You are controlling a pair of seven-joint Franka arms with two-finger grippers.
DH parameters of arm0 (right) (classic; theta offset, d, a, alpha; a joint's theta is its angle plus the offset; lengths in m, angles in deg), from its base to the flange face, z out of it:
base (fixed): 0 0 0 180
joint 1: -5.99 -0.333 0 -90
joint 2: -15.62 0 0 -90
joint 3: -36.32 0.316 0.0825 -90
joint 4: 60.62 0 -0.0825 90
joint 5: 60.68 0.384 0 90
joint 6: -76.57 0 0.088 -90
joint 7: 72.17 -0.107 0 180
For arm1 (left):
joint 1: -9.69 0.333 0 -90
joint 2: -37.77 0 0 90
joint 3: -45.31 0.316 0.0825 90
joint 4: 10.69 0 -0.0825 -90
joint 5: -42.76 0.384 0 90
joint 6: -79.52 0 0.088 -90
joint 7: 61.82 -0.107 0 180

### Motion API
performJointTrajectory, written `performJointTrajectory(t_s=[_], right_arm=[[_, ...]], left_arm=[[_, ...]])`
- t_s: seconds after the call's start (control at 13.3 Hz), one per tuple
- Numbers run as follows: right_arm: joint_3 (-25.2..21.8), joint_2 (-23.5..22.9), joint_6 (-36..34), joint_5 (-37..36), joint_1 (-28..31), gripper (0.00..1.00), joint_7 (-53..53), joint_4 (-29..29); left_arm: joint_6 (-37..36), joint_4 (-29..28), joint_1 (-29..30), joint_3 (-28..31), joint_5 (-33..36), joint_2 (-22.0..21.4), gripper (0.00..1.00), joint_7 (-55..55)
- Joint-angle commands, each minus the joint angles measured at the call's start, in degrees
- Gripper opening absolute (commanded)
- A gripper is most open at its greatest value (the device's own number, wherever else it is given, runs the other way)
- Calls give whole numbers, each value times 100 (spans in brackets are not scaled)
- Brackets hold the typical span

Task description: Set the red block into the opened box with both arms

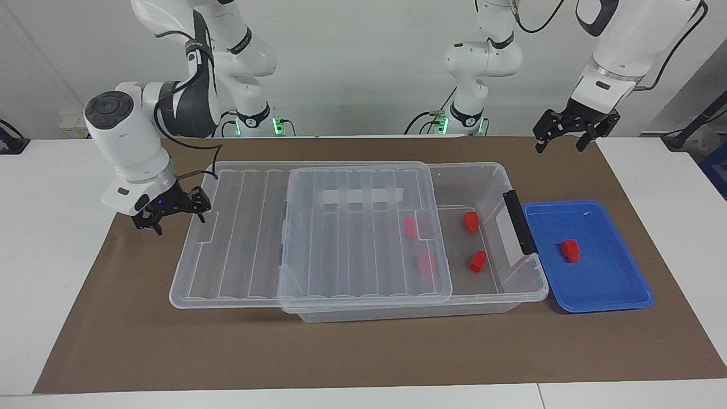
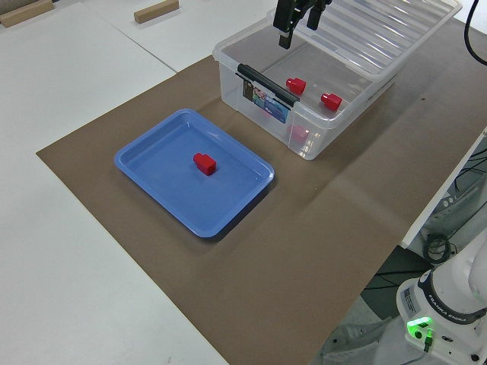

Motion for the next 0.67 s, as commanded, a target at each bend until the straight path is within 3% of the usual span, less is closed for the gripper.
performJointTrajectory(t_s=[0.0,0.38,0.6], right_arm=[[33,160,-20,-64,86,100,91,162],[86,519,-116,42,-107,100,-1032,126],[147,652,-431,59,-309,100,-1700,-48]], left_arm=[[70,-130,-10,63,2,-178,100,-121],[1237,-525,789,72,-7,14,100,-1510],[2020,-727,1017,72,-7,646,100,-1519]])
